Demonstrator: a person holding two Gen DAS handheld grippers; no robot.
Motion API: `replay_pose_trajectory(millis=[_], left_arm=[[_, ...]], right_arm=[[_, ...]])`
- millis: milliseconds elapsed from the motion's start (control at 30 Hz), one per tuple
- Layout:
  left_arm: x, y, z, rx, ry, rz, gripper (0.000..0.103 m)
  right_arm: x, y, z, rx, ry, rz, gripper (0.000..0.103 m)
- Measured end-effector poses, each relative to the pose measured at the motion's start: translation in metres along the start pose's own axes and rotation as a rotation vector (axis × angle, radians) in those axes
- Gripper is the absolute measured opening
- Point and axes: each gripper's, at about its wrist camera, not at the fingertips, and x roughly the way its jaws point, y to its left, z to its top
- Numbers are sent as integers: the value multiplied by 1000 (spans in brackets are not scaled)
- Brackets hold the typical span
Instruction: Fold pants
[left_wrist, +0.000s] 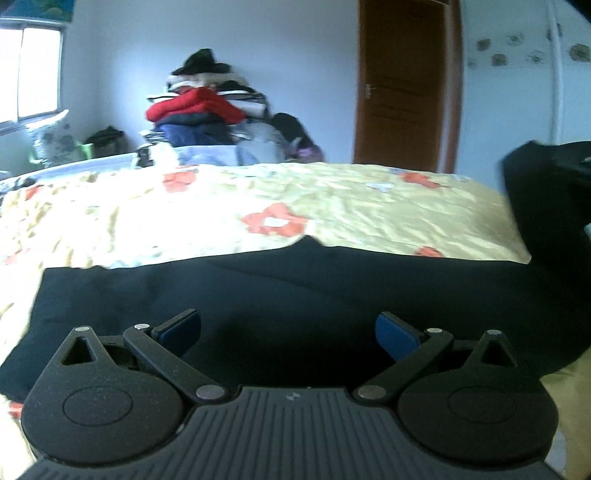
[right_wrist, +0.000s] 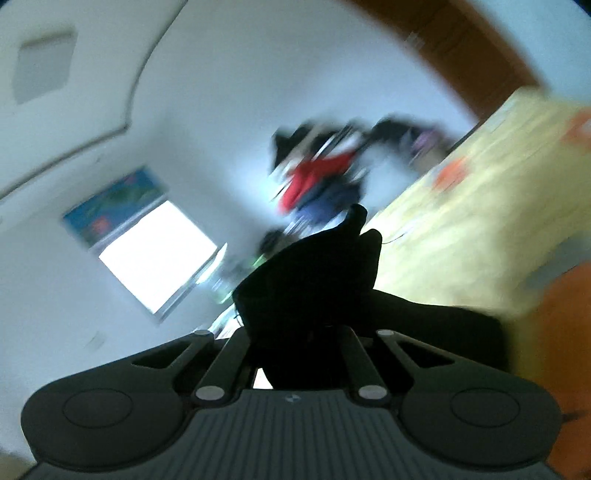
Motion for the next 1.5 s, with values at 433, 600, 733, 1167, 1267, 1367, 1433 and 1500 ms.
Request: replay_pose_trajectory(millis=[433,600,733,1167,1267,1367,1433,1500], left_arm=[[-5,36,0,-54,37,118,102],[-3,52,10,-133,39,159,102],[-2,57,28,-175,15,143,102],[42,-40,48,-1,107,-159,102],[56,-54,34,71,154,-157,102],[65,-67,17,174,176,-103,103],[59,-69,14,211,140,-88,103],[56,-72,16,238,128,-83,103]], right_arm=[[140,99,-140,-849,450,-360,18],[93,109,-115,-778,386,-221,68],[46,83,-57,-693,236,-322,79],[61,-26,-3,-1136,250,-1271,103],[44,-6,8,-896,209,-1057,103],[23,5,13,-560,219,-720,103],[12,1,6,-377,219,-548,103],[2,-10,-3,-229,228,-420,103]])
